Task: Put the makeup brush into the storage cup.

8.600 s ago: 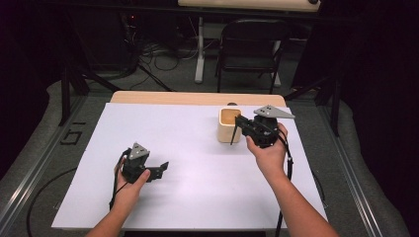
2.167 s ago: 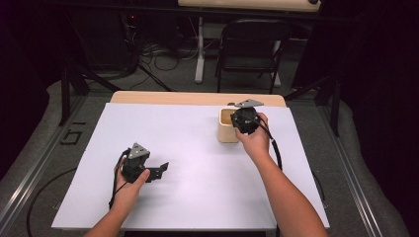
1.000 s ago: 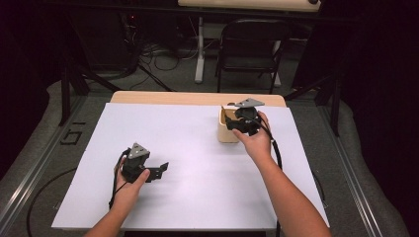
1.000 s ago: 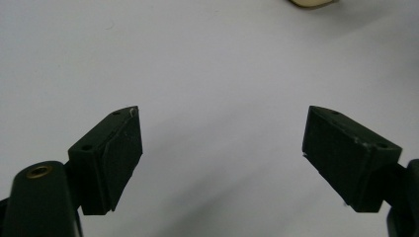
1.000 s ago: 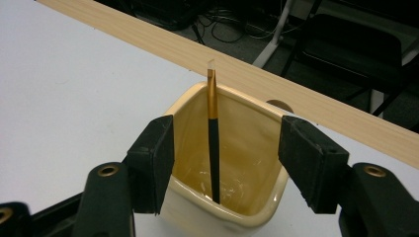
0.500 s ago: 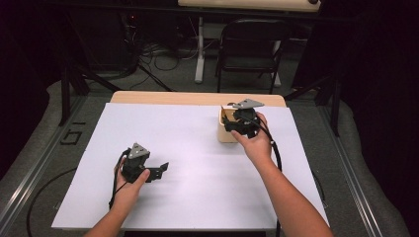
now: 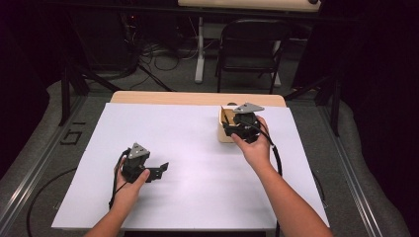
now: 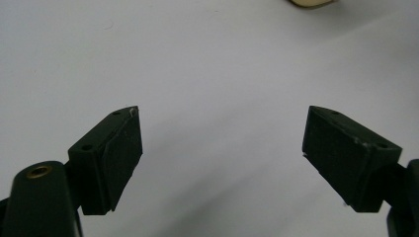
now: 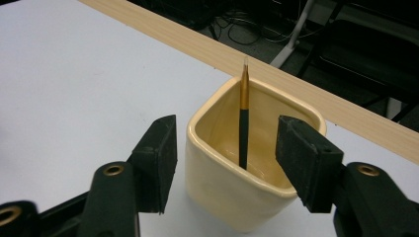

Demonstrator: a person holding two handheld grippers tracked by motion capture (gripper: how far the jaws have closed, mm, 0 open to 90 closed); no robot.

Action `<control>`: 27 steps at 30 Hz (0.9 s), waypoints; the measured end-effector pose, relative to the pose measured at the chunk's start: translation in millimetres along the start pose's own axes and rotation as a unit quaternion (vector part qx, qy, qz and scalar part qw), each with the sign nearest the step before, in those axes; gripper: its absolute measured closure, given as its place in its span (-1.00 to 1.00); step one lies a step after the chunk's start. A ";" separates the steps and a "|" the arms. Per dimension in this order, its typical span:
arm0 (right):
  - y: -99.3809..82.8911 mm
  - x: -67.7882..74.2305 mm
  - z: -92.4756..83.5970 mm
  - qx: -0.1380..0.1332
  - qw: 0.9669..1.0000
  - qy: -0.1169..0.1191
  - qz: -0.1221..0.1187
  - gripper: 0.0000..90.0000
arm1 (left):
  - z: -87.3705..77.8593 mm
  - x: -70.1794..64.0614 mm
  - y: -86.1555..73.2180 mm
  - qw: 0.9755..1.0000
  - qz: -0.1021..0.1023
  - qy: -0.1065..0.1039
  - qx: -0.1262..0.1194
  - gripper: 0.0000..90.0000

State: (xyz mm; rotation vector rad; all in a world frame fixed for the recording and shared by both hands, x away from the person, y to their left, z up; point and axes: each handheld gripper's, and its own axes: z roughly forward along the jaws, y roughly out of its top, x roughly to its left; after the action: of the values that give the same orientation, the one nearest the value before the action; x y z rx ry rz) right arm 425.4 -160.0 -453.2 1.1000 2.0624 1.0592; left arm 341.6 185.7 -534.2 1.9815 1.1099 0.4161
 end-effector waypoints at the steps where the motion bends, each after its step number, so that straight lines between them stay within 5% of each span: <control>1: -1.5 0.5 0.2 -0.001 1.000 0.000 -0.002 -0.11 | 0.1 -0.2 0.0 1.000 -0.001 0.000 0.000 -0.65; 15: -14.8 4.4 -2.3 -0.008 1.000 -0.004 -0.004 -0.61 | -0.2 -0.2 0.1 1.000 0.001 0.000 0.001 -0.65; 27: -25.9 5.3 -4.6 -0.004 1.000 0.001 0.003 -0.66 | -0.2 -0.3 0.1 1.000 0.000 -0.001 0.001 -0.65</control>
State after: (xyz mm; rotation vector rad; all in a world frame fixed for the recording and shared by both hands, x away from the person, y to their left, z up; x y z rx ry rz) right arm 408.7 -166.2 -473.2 1.1021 2.0562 1.0695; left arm 341.3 185.5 -534.0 1.9845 1.1094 0.4134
